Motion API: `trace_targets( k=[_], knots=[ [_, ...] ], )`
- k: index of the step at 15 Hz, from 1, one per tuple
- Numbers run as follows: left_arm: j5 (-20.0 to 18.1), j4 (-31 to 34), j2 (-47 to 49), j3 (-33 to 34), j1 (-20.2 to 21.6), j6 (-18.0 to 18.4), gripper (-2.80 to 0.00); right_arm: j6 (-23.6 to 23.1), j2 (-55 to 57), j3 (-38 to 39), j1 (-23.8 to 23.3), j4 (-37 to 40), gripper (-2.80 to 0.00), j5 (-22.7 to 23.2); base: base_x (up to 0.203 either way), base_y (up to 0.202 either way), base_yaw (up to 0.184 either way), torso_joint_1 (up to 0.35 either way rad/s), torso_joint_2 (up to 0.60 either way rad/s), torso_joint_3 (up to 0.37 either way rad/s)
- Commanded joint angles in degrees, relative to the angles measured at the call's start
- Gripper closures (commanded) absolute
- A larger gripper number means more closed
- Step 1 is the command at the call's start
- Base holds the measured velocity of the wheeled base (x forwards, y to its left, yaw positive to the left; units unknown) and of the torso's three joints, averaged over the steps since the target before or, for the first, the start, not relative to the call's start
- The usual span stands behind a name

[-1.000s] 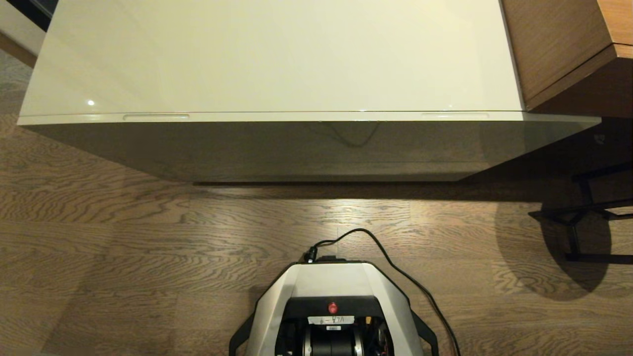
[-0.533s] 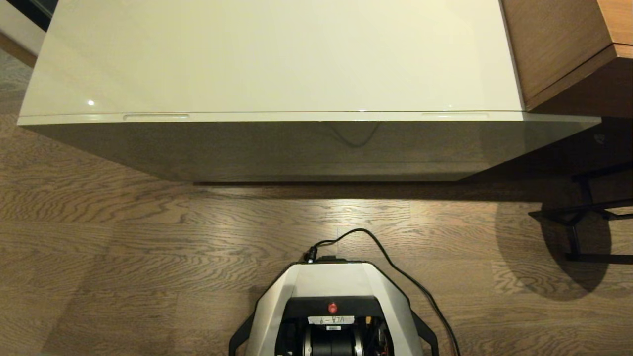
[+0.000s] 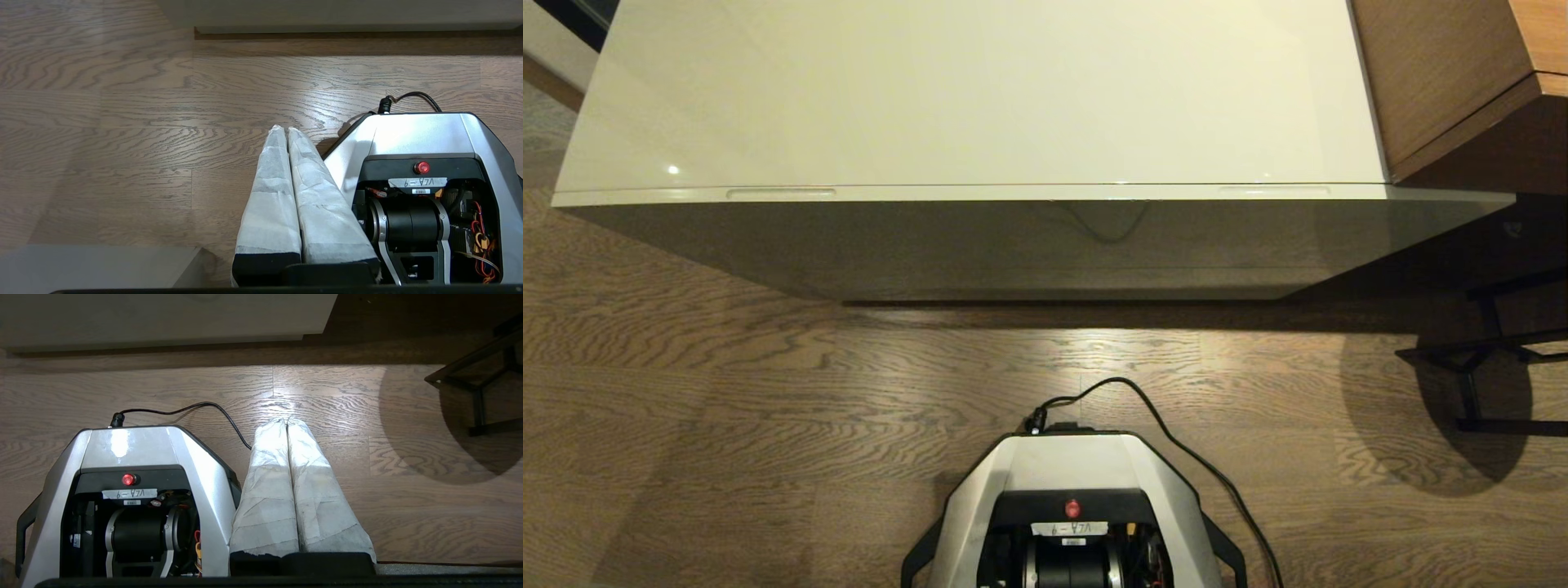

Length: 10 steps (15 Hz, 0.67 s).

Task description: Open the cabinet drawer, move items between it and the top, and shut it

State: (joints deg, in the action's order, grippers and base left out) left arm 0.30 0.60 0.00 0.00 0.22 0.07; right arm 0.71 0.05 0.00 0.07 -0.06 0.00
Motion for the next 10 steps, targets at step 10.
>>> trace_targets(
  k=[10],
  knots=[
    [0.0,0.0,0.1,0.0,0.0,0.0,0.00,0.0,0.0,0.1,0.0,0.0,0.00,0.0,0.000,0.000,0.000,0.000,0.00,0.000]
  ],
)
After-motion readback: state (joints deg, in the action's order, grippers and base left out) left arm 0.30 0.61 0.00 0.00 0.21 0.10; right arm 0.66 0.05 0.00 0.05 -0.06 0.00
